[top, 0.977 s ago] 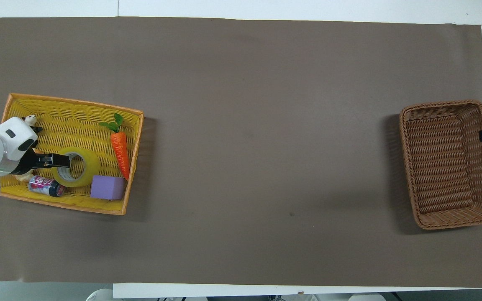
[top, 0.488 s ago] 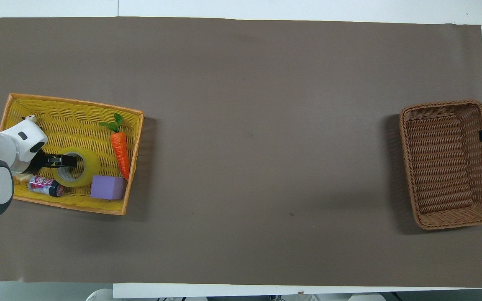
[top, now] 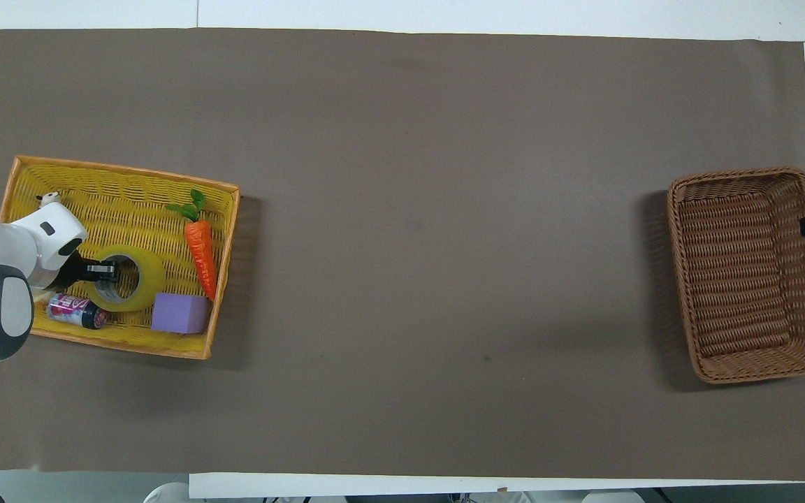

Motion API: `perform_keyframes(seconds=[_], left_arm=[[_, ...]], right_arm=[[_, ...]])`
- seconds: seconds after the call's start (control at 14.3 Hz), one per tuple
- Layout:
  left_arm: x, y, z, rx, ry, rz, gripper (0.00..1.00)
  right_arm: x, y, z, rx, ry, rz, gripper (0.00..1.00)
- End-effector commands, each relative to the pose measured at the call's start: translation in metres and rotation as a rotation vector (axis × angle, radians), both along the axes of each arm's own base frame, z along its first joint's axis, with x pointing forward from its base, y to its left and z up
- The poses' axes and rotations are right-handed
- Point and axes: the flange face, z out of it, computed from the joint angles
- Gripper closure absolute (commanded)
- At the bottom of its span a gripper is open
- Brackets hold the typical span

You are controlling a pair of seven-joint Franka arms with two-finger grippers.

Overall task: Move tape to another basket
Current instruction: 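Reach the left gripper down into the yellow tray onto the tape roll, then grasp the tape roll rim with the left gripper and lift it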

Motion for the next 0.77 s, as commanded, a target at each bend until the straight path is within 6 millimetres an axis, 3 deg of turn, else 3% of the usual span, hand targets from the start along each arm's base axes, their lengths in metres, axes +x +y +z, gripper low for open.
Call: perform_keyframes(seconds=[0.0, 0.21, 0.28, 0.42, 0.56, 0.7], left_arm=[[0.009, -0.002, 0.013, 0.0, -0.003, -0.011, 1.0], [0.053, -0.008, 0.079, -0.033, 0.04, 0.017, 1.0], [0.072, -0.02, 0.105, -0.096, 0.049, 0.077, 1.0], [0.089, -0.069, 0.133, -0.201, 0.074, 0.198, 1.0], [0.085, -0.126, 0.139, -0.194, 0.078, 0.24, 1.0], [0.082, -0.169, 0.147, -0.198, 0.061, 0.227, 1.0]], right_arm=[[-0.007, 0.0, 0.002, 0.011, 0.002, 0.021, 0.0], [-0.007, -0.002, 0.002, 0.011, 0.002, 0.018, 0.0], [-0.007, 0.0, 0.002, 0.011, 0.002, 0.021, 0.0], [-0.007, 0.0, 0.001, 0.011, 0.003, 0.021, 0.0], [-0.007, -0.001, 0.001, 0.011, 0.003, 0.019, 0.0], [-0.007, -0.001, 0.001, 0.011, 0.003, 0.019, 0.0]])
